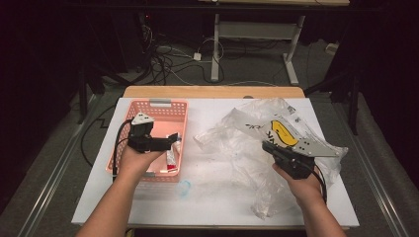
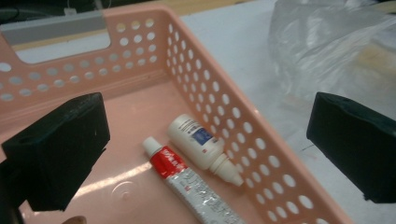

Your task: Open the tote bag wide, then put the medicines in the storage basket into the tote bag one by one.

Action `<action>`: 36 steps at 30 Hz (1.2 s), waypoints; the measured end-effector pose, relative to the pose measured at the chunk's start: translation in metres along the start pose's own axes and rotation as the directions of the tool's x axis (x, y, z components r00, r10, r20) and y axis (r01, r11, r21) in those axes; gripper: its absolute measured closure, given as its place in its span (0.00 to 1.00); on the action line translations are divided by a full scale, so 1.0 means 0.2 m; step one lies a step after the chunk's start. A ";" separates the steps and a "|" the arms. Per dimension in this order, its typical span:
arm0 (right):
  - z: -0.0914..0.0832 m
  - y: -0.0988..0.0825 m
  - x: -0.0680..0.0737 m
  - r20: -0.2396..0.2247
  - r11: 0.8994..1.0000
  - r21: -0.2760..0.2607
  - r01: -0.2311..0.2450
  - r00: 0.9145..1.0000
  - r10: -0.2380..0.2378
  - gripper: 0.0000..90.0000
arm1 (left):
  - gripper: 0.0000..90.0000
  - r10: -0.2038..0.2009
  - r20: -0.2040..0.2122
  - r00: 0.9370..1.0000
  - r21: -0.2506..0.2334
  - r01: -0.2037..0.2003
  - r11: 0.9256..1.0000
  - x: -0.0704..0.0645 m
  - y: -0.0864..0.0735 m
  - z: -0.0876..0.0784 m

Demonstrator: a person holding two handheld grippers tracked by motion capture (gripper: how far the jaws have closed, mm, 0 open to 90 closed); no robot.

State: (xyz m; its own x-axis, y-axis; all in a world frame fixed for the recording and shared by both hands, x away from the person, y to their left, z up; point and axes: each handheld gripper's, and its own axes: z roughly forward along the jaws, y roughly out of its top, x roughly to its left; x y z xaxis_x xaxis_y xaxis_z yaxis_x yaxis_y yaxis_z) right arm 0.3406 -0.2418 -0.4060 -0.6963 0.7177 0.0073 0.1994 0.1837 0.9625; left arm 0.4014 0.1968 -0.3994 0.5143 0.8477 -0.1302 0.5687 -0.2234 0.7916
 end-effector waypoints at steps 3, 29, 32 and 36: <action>0.00 0.00 -0.01 0.003 1.000 -0.006 -0.007 1.000 0.007 1.00 | 0.00 0.004 -0.007 1.000 0.038 -0.003 0.999 0.01 0.01 0.03; 0.01 -0.02 0.02 0.002 0.999 0.020 0.027 1.000 -0.027 1.00 | 0.28 -0.049 -0.040 0.998 0.462 0.061 0.885 0.09 0.03 0.27; 0.00 -0.01 0.02 0.003 0.999 0.015 0.031 1.000 -0.031 1.00 | 0.31 -0.049 -0.055 0.997 0.500 0.070 0.863 0.08 0.03 0.30; -0.01 -0.01 0.02 -0.001 1.000 0.007 0.020 1.000 -0.020 1.00 | 0.36 -0.049 -0.063 0.997 0.519 0.075 0.852 0.07 0.02 0.32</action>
State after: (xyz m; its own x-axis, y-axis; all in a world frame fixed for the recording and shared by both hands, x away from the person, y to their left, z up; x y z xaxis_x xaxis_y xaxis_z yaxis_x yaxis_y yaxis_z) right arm 0.3366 -0.2404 -0.4068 -0.7004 0.7136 -0.0115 0.1902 0.2022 0.9607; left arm 0.4517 0.1780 -0.4365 0.4439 0.8864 -0.1313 0.8559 -0.3761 0.3549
